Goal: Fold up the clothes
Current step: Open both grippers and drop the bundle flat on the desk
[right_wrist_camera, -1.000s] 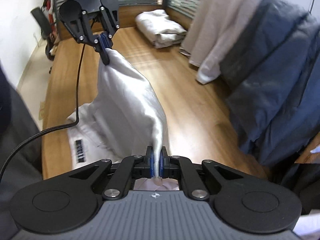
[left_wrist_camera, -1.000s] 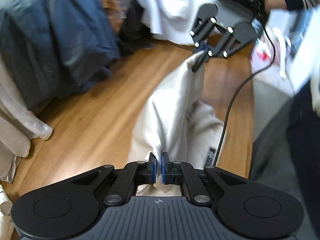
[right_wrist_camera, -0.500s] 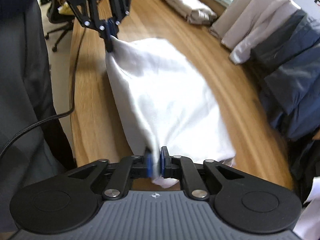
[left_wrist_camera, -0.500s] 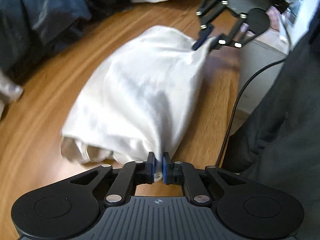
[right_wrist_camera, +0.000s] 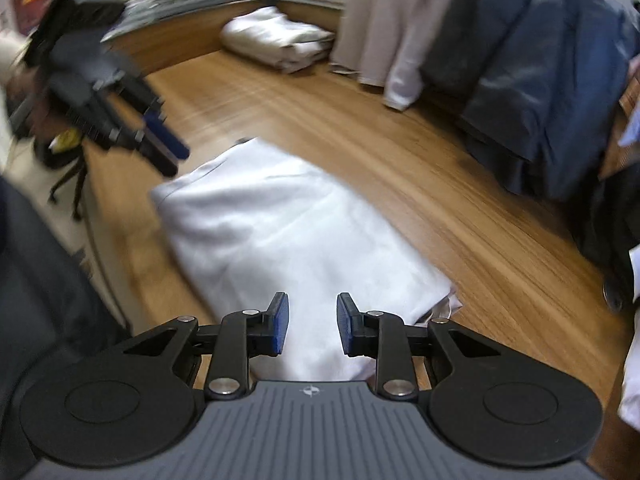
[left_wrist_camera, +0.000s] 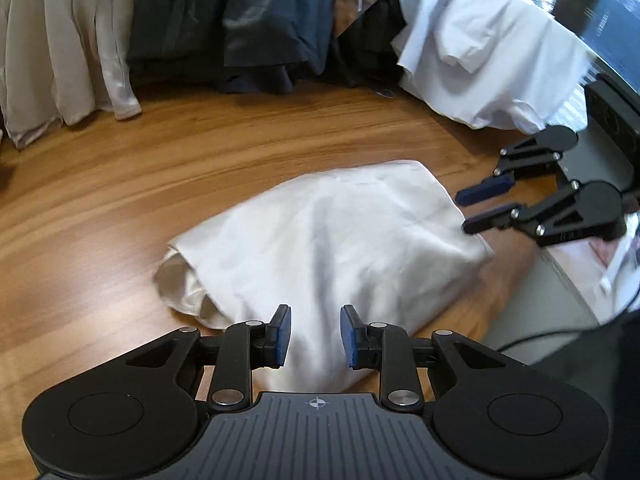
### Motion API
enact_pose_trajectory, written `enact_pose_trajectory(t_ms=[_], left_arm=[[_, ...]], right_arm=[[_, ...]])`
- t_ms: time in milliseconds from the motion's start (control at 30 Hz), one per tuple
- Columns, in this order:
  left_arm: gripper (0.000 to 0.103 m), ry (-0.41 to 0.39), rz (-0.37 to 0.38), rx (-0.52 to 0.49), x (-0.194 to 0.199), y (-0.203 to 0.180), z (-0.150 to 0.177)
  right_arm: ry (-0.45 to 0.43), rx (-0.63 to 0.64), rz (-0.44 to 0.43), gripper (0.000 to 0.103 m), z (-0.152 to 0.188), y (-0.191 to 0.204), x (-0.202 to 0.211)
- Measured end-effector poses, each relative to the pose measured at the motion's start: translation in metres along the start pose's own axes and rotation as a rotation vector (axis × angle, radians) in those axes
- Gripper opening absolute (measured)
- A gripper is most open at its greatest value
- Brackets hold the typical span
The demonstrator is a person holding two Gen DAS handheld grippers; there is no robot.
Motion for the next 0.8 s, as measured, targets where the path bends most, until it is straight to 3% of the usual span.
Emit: enact_pose_trajectory(t_ms=[333, 533, 600, 667, 800], left_arm=[[0.030, 0.064, -0.062, 0.077, -0.047, 0.010, 0.011], [0.030, 0.059, -0.063, 0.106, -0.041, 0.014, 0.005], [0.035, 0.037, -0.053, 0.089, -0.030, 0.013, -0.003], [0.054, 0.016, -0.055, 0.069, -0.019, 0.016, -0.014], [0.065, 0.023, -0.042, 0.000, -0.011, 0.029, -0.035]], right_arm=[[0.090, -0.046, 0.017, 0.030, 0.020, -0.006, -0.055], [0.103, -0.079, -0.025, 0.030, 0.021, -0.011, -0.061], [0.087, -0.082, -0.043, 0.031, 0.014, -0.019, -0.050], [0.070, -0.081, -0.060, 0.042, 0.007, -0.028, -0.038], [0.067, -0.046, -0.089, 0.056, 0.002, -0.053, -0.032]])
Point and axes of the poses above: each gripper's, at about its wrist camera, not at the fingertips, and x roughly against the way its jaws point, y to its left, z to its underside, the point moved 6 cm from there along -x, roughly the way its jaws point, and after that the axes turned 1 degree about x, right-handed, at the moved point
